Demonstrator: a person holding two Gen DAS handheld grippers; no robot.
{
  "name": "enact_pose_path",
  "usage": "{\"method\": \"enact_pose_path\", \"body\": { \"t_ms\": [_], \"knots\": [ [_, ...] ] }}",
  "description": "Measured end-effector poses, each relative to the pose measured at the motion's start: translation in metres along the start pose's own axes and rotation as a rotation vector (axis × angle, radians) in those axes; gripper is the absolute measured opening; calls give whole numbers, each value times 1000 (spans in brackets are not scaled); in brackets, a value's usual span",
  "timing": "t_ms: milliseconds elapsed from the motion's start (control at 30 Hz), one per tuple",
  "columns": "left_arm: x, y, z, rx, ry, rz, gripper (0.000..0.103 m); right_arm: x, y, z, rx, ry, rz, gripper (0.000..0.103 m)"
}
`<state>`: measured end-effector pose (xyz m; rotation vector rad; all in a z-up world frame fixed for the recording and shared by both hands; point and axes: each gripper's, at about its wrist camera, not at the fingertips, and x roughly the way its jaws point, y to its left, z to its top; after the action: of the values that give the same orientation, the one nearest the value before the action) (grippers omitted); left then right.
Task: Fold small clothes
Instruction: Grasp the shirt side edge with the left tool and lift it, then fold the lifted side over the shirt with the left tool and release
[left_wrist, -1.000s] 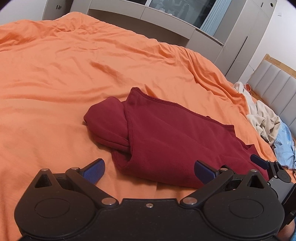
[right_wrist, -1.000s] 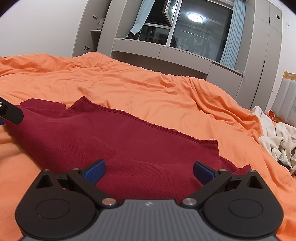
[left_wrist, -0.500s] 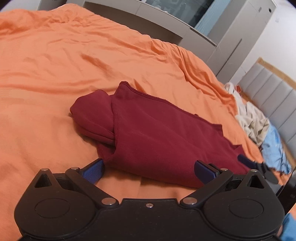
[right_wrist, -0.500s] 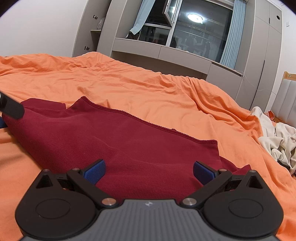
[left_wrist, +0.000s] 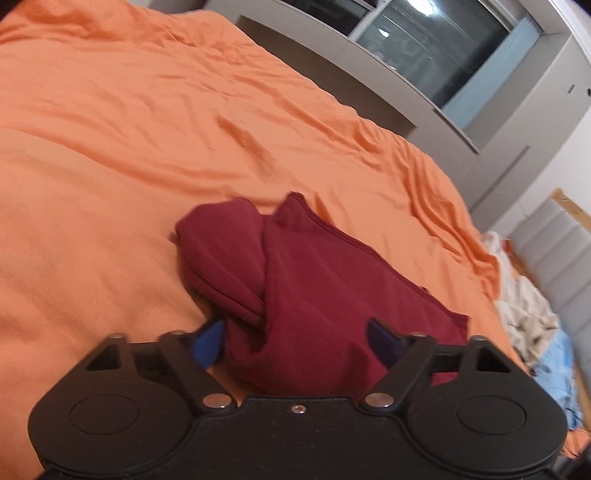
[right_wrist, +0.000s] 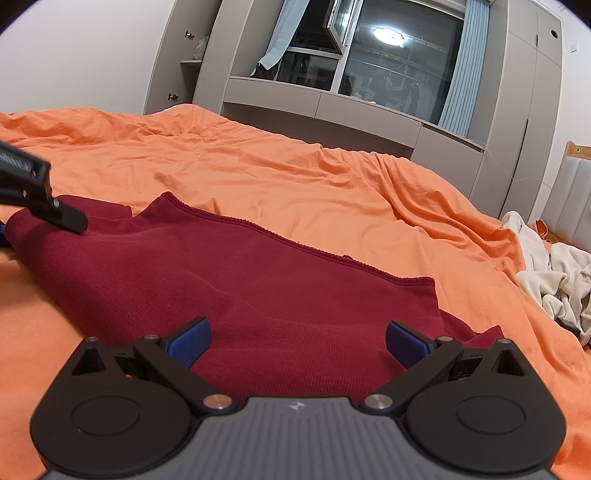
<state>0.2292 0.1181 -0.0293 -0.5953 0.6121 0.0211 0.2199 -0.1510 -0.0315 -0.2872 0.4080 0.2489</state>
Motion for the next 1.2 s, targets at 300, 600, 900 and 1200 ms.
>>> {"method": "enact_pose_path", "body": {
  "t_ms": [300, 600, 900, 1200],
  "knots": [
    [11, -5, 4, 12, -22, 25, 36, 0, 0, 0, 0, 10, 1, 103],
    [17, -40, 20, 175, -43, -10, 25, 4, -30, 11, 106, 103, 109, 103],
    [16, -113, 37, 440, -50, -76, 24, -23, -129, 36, 266, 24, -39, 103],
    [26, -211, 14, 651, -8, -212, 21, -48, -224, 32, 420, -42, -169, 103]
  ]
}}
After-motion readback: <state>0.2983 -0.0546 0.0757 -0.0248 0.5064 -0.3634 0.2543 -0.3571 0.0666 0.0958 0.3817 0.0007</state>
